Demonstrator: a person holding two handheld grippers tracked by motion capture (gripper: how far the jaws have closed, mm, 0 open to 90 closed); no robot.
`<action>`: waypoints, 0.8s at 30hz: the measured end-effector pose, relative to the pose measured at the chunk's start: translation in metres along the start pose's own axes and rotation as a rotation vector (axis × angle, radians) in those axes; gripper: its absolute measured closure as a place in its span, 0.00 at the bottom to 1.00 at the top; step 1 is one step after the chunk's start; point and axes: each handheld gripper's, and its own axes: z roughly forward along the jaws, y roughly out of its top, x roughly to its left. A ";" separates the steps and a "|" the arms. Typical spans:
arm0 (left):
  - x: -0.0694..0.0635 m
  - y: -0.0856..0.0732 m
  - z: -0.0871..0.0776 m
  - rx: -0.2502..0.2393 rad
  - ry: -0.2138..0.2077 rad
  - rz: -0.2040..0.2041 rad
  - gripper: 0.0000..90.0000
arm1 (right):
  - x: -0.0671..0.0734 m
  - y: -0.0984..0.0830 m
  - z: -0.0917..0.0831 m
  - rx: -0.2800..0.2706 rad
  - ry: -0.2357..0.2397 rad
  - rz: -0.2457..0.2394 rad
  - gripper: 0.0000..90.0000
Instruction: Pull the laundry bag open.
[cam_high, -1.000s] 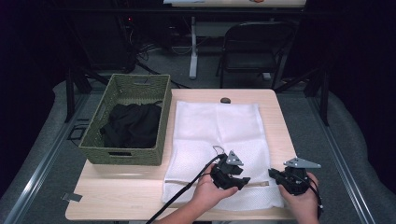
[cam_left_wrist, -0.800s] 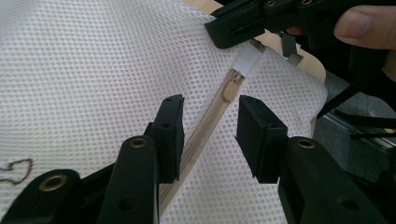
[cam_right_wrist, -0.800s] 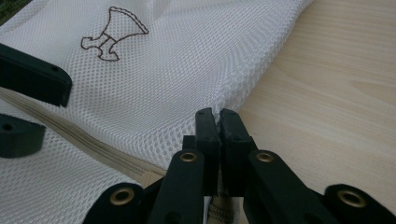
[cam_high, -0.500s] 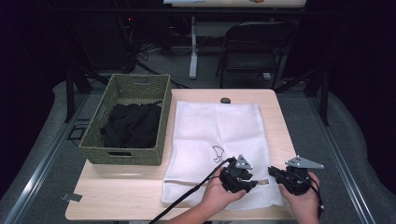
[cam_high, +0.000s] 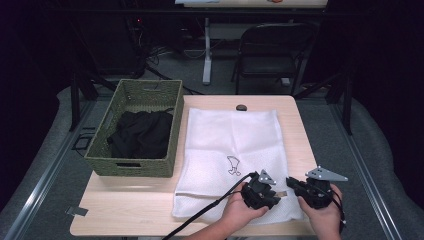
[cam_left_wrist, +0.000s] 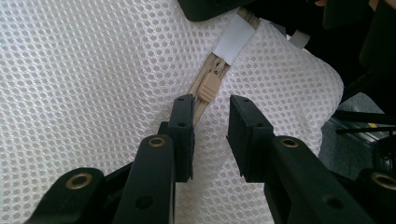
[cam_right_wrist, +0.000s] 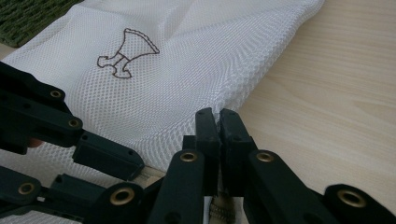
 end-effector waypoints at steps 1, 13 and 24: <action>0.000 0.000 0.001 0.003 -0.001 -0.005 0.79 | 0.000 0.000 0.000 -0.002 0.001 -0.002 0.97; 0.001 -0.002 0.008 0.011 -0.014 -0.012 0.77 | 0.008 0.001 0.001 -0.010 0.023 -0.010 0.97; -0.001 -0.001 0.007 -0.011 -0.043 -0.018 0.77 | 0.008 0.001 0.002 -0.011 0.029 -0.008 0.97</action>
